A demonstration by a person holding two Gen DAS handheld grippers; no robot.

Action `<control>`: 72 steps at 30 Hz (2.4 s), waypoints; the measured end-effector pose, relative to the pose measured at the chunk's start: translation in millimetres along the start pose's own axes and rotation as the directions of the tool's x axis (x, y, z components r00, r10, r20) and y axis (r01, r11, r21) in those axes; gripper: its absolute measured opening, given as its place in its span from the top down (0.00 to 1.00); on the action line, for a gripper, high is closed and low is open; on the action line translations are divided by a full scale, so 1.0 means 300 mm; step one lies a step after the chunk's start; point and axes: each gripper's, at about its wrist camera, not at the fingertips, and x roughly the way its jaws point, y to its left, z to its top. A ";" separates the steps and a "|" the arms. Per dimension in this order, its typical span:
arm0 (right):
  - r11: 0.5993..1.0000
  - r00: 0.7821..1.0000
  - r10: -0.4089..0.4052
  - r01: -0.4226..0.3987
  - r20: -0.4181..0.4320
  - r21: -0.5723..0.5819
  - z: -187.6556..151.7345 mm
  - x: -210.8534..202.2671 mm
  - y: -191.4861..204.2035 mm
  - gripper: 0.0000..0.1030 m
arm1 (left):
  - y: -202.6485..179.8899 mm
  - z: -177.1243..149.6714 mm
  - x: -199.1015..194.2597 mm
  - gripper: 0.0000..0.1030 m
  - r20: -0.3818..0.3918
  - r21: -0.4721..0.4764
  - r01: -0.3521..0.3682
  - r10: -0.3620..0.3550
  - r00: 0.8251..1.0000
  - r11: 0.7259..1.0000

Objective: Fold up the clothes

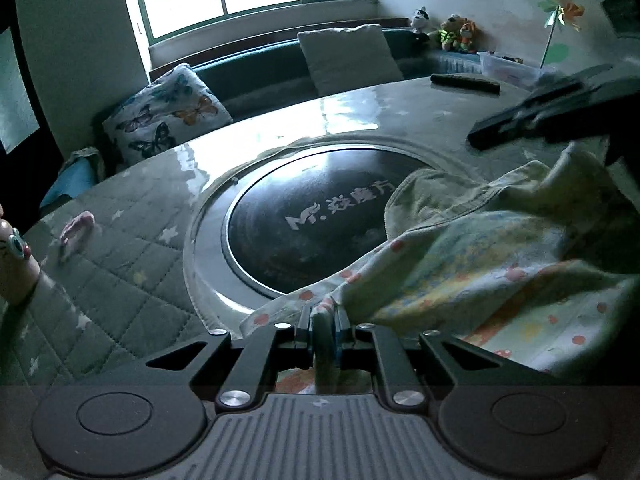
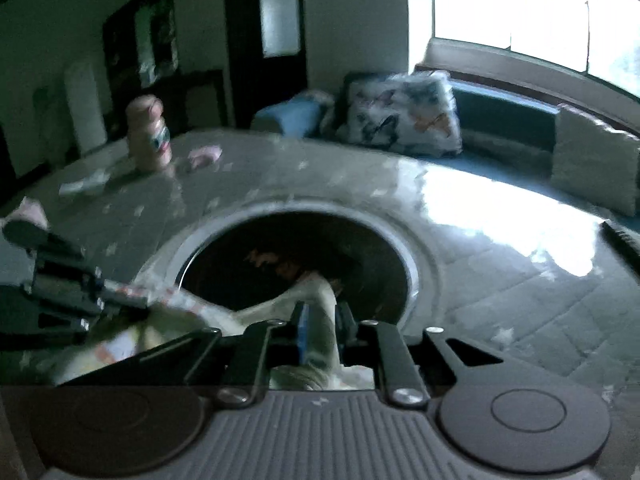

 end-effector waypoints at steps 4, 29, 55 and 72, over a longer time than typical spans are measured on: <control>1.000 0.999 0.000 -0.001 0.045 0.017 -0.019 -0.095 -0.005 0.68 | 0.007 0.006 0.030 0.91 -0.011 -0.025 -0.003 0.003 1.000 1.000; 0.975 0.991 -0.110 0.122 -0.073 0.187 -0.210 -0.086 -0.130 0.67 | 0.001 0.025 -0.120 0.81 0.096 -0.102 -0.138 0.148 0.984 0.985; 0.984 0.998 -0.067 0.066 0.001 0.166 -0.162 -0.092 -0.072 0.90 | -0.187 0.123 0.093 0.82 0.028 -0.038 0.082 -0.081 0.996 0.996; 0.994 0.994 0.070 -0.063 -0.084 0.089 -0.078 0.174 0.039 0.90 | -0.109 0.142 0.099 0.82 0.052 -0.158 0.052 -0.044 0.998 0.986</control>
